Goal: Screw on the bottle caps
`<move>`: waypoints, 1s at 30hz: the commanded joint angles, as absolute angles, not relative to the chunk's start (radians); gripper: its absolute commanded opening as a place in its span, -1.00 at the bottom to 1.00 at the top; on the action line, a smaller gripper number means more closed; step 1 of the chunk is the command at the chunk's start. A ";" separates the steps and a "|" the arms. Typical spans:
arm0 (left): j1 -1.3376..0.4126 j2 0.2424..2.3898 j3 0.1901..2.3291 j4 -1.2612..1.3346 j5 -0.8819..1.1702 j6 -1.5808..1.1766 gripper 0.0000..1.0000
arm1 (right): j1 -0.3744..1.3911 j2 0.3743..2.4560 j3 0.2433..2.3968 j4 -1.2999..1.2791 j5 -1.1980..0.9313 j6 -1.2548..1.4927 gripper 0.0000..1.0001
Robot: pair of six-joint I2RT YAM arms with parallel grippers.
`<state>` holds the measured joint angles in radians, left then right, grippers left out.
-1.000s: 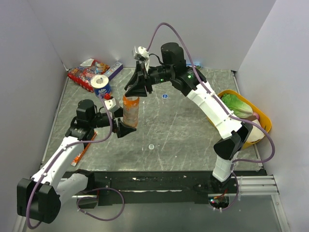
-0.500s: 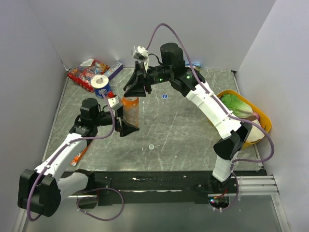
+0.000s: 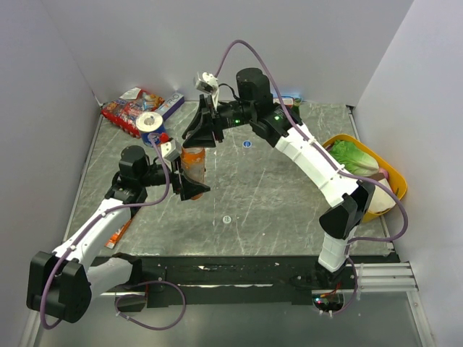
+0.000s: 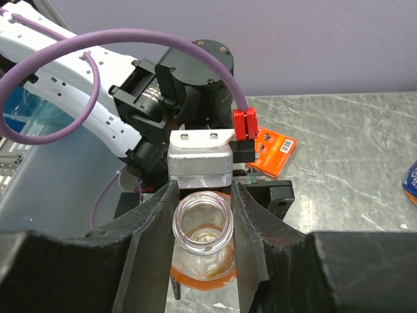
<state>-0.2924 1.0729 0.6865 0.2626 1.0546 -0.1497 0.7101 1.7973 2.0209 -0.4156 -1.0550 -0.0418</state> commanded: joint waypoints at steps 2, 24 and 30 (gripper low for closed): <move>-0.298 1.058 0.715 0.221 1.081 -0.089 0.70 | 0.718 1.782 2.077 -0.393 -1.051 -0.048 -0.76; -0.291 0.887 0.686 -0.091 0.835 0.139 -0.20 | 0.554 1.585 1.983 -0.642 -0.827 -0.550 0.59; -0.281 0.750 0.643 -0.161 0.713 0.226 -0.70 | 0.636 1.499 1.671 -0.969 -0.830 -1.050 0.39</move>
<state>-0.2874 0.8448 0.6750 -0.0978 0.8036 0.1219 0.5598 1.5307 1.8599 -0.7540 -0.8528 -0.6807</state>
